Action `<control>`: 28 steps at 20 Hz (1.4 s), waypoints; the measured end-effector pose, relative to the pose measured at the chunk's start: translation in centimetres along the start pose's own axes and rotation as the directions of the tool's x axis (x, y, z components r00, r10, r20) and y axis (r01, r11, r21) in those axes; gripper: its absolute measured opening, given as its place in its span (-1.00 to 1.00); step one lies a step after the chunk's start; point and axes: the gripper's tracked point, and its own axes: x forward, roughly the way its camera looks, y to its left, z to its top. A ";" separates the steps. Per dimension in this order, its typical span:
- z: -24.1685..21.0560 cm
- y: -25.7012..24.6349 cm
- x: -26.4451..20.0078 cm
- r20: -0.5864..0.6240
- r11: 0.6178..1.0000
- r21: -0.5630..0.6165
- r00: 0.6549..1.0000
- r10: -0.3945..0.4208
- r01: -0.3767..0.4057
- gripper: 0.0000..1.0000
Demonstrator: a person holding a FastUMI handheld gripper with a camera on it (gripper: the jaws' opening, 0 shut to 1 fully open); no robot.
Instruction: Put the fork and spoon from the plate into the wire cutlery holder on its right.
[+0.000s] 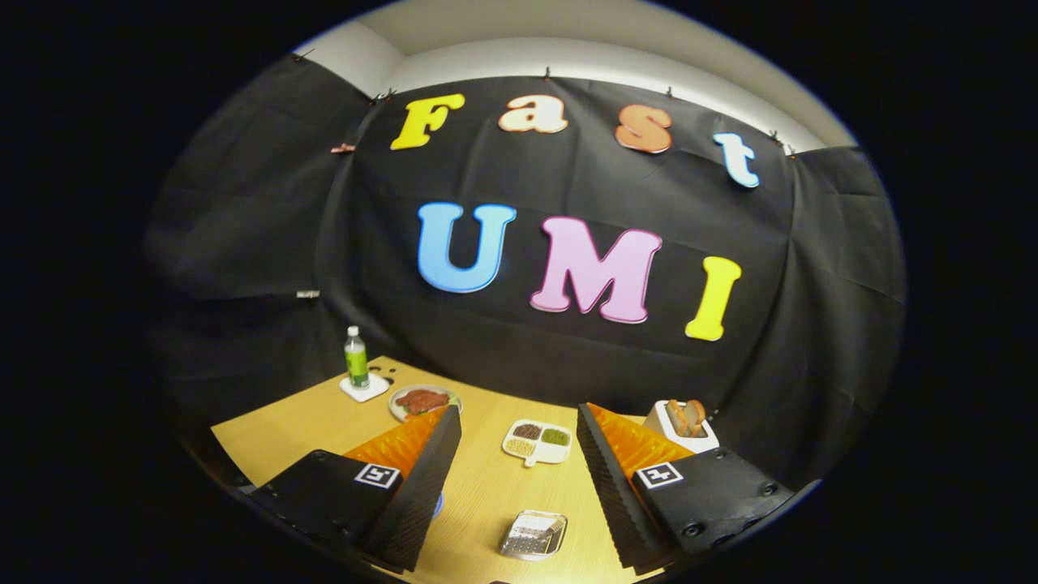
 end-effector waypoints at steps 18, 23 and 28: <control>-24.9 18.9 7.0 -0.683 0.947 0.209 0.656 0.321 -0.246 0.64; -28.1 19.7 8.0 -0.765 0.945 0.237 0.556 0.324 -0.224 0.46; -30.5 20.0 8.2 -0.842 0.954 0.240 0.451 0.297 -0.181 0.13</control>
